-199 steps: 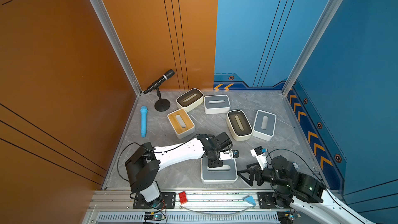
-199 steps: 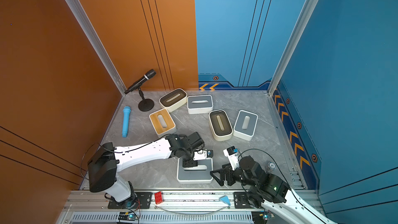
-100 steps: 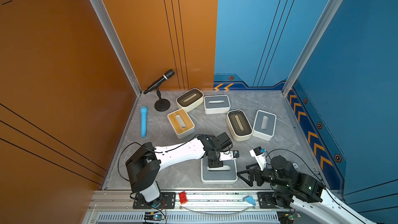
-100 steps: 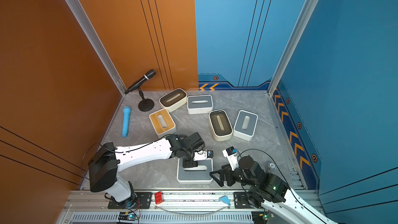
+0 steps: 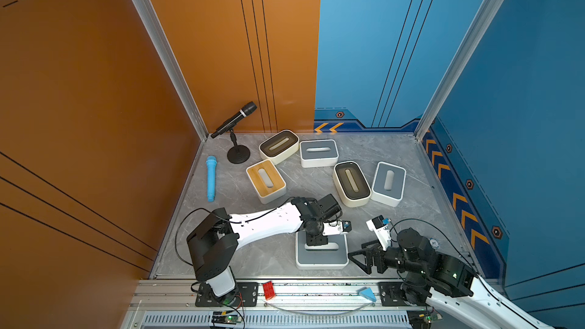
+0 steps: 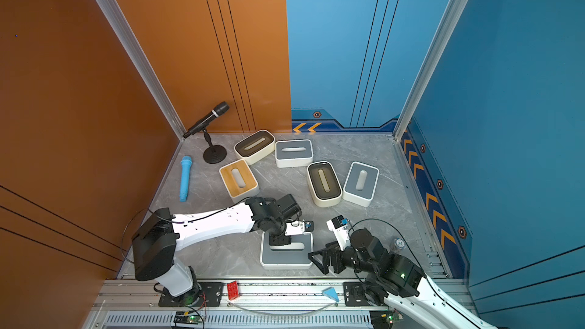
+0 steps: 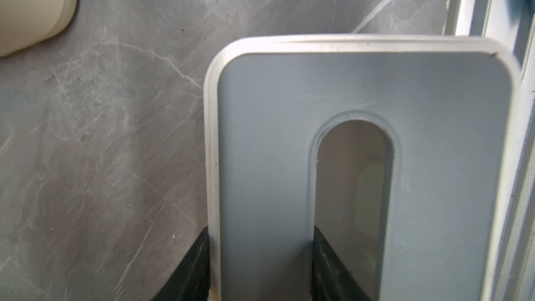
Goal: Stack the tissue boxes
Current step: Place the tissue box at the center of the board.
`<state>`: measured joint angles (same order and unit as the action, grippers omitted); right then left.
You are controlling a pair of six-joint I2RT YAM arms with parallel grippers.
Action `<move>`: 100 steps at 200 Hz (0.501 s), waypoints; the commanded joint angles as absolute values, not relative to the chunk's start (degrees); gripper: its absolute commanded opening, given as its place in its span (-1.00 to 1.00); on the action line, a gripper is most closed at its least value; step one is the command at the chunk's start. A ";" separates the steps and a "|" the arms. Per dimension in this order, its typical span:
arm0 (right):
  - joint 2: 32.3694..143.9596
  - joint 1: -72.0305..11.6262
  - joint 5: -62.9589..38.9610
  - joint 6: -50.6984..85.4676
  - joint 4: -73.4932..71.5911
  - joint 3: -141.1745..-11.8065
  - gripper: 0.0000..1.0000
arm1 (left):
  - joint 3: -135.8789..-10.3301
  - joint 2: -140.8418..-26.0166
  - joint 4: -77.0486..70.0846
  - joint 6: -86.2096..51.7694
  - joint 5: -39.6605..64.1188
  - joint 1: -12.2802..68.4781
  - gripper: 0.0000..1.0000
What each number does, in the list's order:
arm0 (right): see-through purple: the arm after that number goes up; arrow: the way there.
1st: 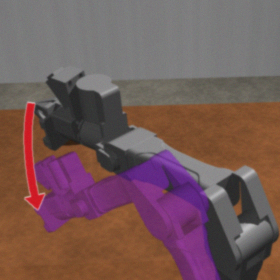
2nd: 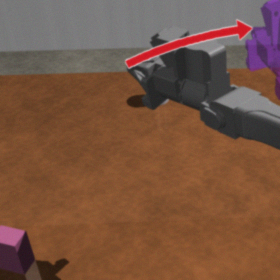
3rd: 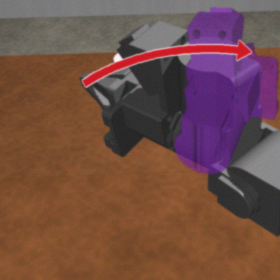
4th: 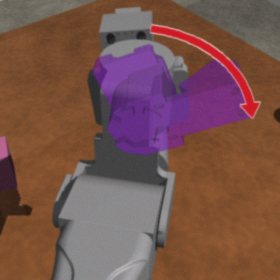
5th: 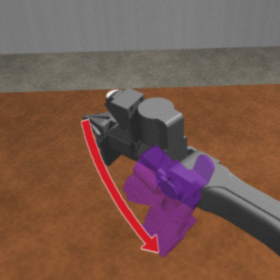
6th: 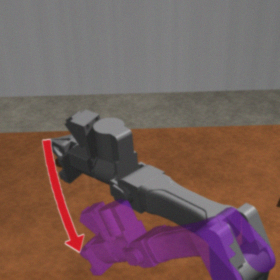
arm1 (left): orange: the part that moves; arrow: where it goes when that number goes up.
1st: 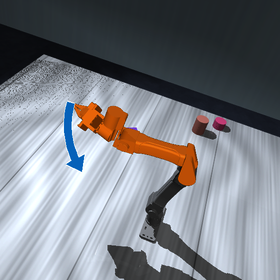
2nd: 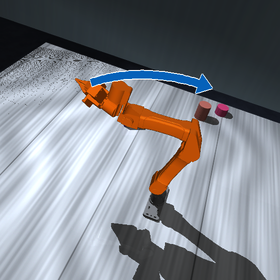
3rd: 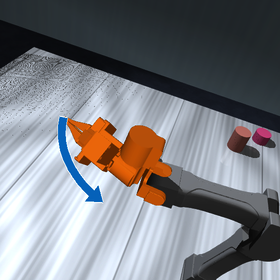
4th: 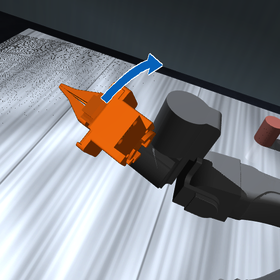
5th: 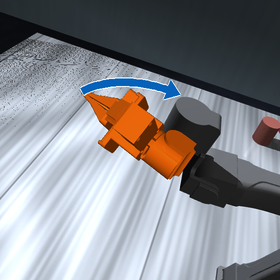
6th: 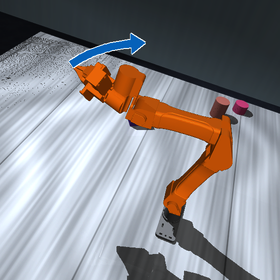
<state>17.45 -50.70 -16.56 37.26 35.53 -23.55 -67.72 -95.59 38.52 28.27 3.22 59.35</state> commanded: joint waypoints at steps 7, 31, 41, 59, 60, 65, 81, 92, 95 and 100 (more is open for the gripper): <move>17.71 -51.12 -17.31 36.01 35.31 -23.03 0.99 | -68.34 -96.17 37.31 29.09 3.52 58.12 -0.26; 17.49 -51.09 -17.62 36.01 35.24 -22.94 0.99 | -68.28 -96.40 36.91 29.43 3.34 57.75 -0.26; 17.53 -51.07 -17.50 36.01 35.24 -22.95 0.99 | -68.22 -96.65 36.83 29.56 3.00 57.61 -0.26; 17.82 -51.08 -17.52 36.04 35.24 -22.98 0.99 | -68.53 -97.04 36.83 29.70 3.16 57.48 -0.26; 17.83 -51.11 -17.51 36.04 35.24 -22.96 0.99 | -68.50 -97.04 36.83 29.71 3.16 57.48 -0.26; 17.81 -51.09 -17.57 35.99 35.24 -22.81 0.99 | -68.48 -97.12 36.80 29.77 3.16 57.46 -0.26; 17.76 -51.11 -17.58 35.98 35.20 -22.93 0.99 | -68.56 -97.29 36.83 29.79 3.08 57.39 -0.26; 17.74 -51.11 -17.49 36.00 35.24 -23.03 0.99 | -68.64 -97.45 36.78 29.83 3.08 57.41 -0.26; 17.73 -51.10 -17.42 36.03 35.22 -22.87 0.99 | -68.64 -97.51 36.82 29.88 3.00 57.38 -0.26; 17.74 -51.07 -17.42 36.03 35.24 -22.94 0.99 | -68.64 -97.60 36.83 29.88 2.99 57.31 -0.26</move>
